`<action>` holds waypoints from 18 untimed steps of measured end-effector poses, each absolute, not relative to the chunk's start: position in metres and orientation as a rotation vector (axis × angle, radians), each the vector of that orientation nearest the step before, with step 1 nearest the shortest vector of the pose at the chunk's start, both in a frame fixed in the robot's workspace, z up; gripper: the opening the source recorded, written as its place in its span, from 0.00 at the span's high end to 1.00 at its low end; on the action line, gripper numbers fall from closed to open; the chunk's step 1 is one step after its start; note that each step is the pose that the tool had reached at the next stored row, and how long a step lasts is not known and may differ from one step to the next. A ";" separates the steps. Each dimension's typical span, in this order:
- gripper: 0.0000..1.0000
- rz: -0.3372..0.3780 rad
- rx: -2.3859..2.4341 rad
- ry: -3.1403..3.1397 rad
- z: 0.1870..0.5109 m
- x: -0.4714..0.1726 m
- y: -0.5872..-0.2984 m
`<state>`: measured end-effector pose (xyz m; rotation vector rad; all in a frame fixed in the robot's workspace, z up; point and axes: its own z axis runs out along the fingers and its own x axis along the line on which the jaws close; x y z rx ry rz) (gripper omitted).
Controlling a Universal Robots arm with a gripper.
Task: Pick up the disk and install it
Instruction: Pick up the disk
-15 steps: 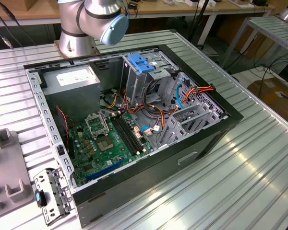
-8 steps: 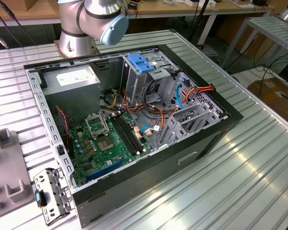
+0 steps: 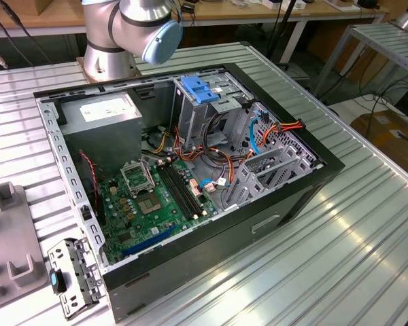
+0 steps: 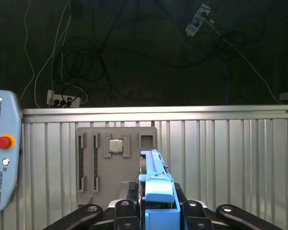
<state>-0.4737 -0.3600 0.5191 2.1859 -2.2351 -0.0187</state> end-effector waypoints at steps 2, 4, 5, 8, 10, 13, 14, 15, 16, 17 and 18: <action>0.63 -0.019 2.186 -2.235 0.519 -0.474 -0.360; 0.63 -0.019 2.186 -2.235 0.519 -0.474 -0.360; 0.63 -0.019 2.186 -2.235 0.519 -0.474 -0.360; 0.63 -0.019 2.186 -2.235 0.519 -0.473 -0.360; 0.63 -0.019 2.186 -2.235 0.519 -0.471 -0.360; 0.63 -0.019 2.186 -2.235 0.519 -0.467 -0.360; 0.63 -0.019 2.186 -2.235 0.519 -0.465 -0.360; 0.63 -0.019 2.186 -2.235 0.519 -0.463 -0.360; 0.63 -0.019 2.186 -2.235 0.519 -0.461 -0.360; 0.63 -0.019 2.186 -2.235 0.519 -0.459 -0.360; 0.63 -0.019 2.186 -2.235 0.519 -0.458 -0.360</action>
